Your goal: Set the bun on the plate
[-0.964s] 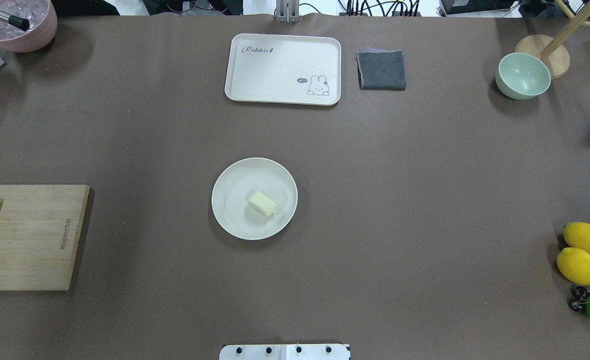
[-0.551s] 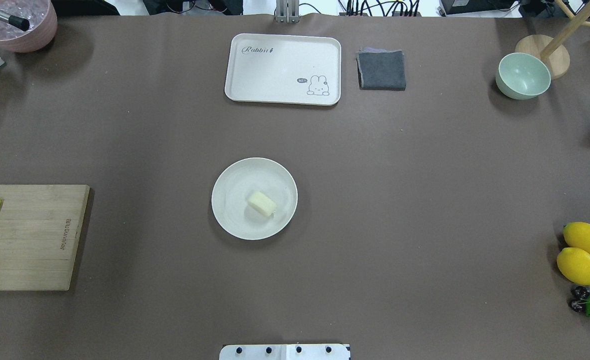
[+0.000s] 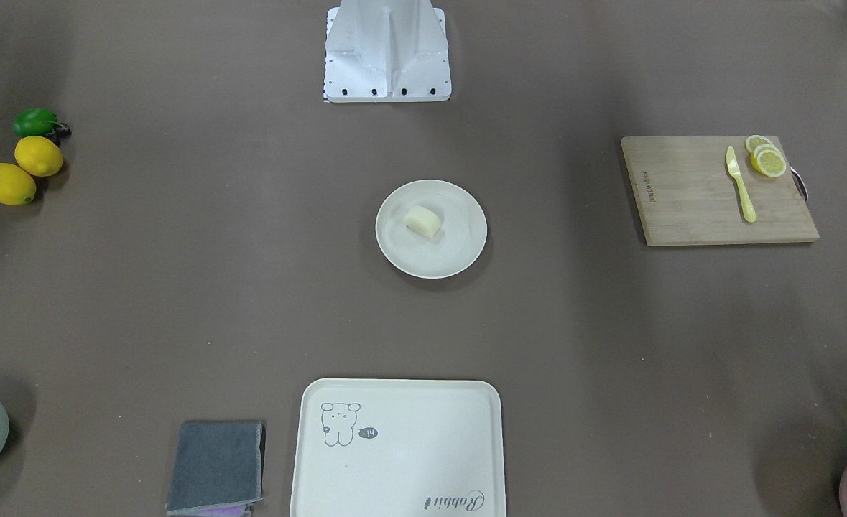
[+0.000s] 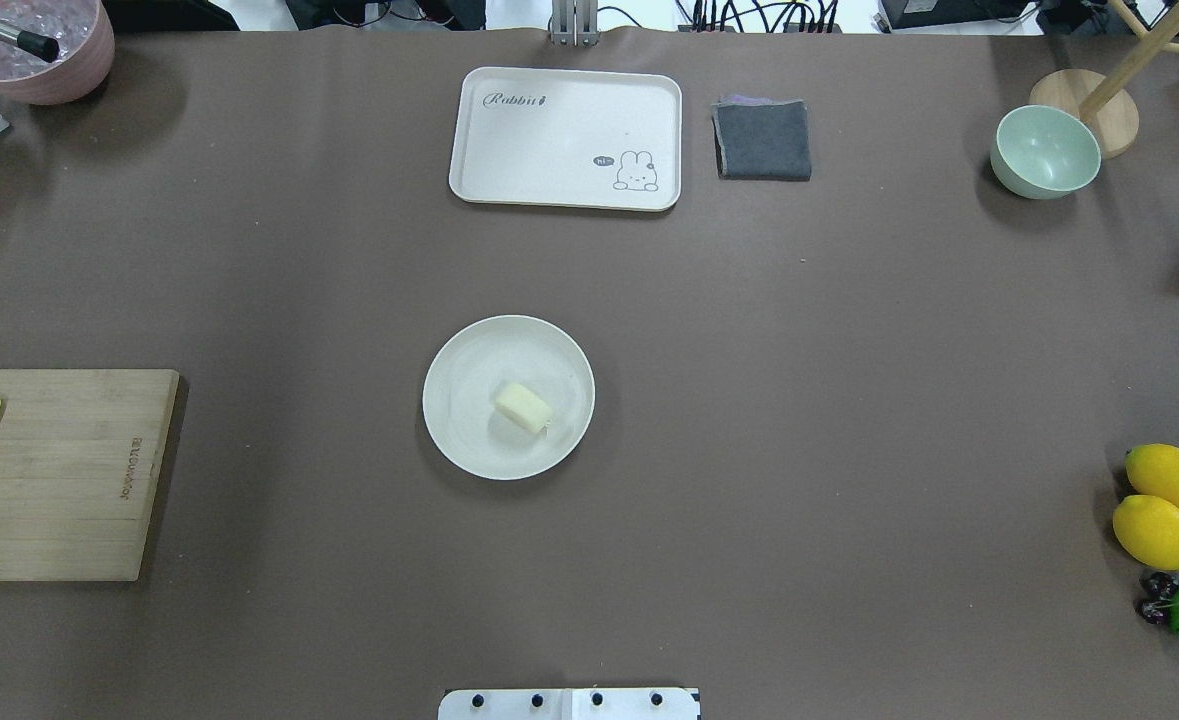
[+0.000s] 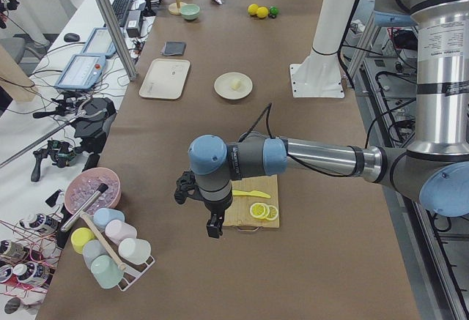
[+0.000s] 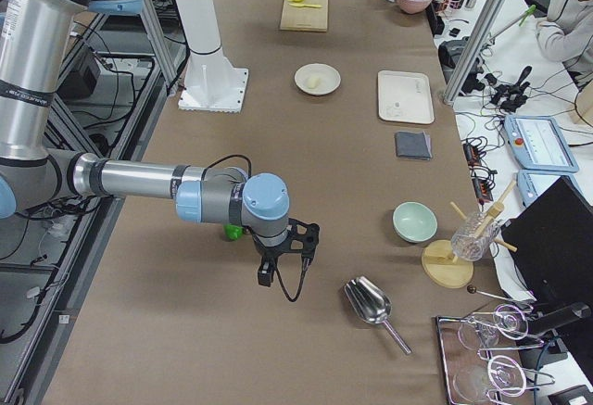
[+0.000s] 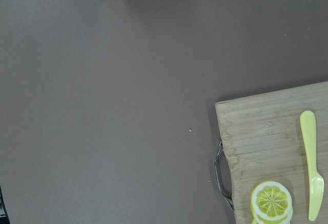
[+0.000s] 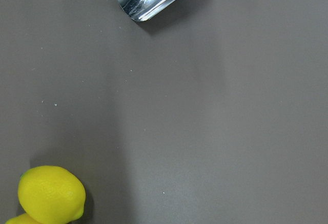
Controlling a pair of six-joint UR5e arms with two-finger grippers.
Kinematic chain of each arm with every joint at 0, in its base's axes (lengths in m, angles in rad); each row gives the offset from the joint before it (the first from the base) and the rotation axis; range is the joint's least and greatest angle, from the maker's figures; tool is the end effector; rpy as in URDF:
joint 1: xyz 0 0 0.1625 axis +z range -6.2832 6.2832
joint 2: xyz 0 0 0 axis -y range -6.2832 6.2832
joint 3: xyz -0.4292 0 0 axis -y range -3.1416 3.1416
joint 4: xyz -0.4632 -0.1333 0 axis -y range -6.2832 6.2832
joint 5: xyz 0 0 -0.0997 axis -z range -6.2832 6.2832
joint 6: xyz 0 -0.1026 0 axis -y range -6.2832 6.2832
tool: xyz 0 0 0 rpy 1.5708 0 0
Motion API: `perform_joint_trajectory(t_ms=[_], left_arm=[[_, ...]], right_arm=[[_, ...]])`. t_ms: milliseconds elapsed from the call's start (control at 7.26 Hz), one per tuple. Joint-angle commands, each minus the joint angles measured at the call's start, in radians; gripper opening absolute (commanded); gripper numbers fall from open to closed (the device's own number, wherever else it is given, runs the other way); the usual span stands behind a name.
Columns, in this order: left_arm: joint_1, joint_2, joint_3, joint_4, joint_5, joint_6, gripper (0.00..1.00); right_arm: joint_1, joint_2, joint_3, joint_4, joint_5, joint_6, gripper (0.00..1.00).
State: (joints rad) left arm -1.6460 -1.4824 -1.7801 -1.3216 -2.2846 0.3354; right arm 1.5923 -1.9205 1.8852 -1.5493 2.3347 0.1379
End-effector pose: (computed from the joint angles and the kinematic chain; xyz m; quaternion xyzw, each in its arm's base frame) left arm -0.1043 -0.5045 0.6238 0.0123 0.3536 0.0991 0.9301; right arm 0.0712 -0.4131 0.6575 -0.0281 -0.3717 0.0764 0.9248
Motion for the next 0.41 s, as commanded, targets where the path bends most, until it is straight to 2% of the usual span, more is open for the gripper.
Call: perform_joint_trajectory(t_ms=[0, 275], left_arm=[[0.000, 0.001, -0.004, -0.001, 0.002, 0.001, 0.97], [0.000, 0.001, -0.010, -0.001, 0.002, 0.001, 0.97]], right_arm=[[0.000, 0.000, 0.000, 0.000, -0.001, 0.000, 1.00], [0.000, 0.000, 0.000, 0.000, 0.000, 0.000, 1.00]])
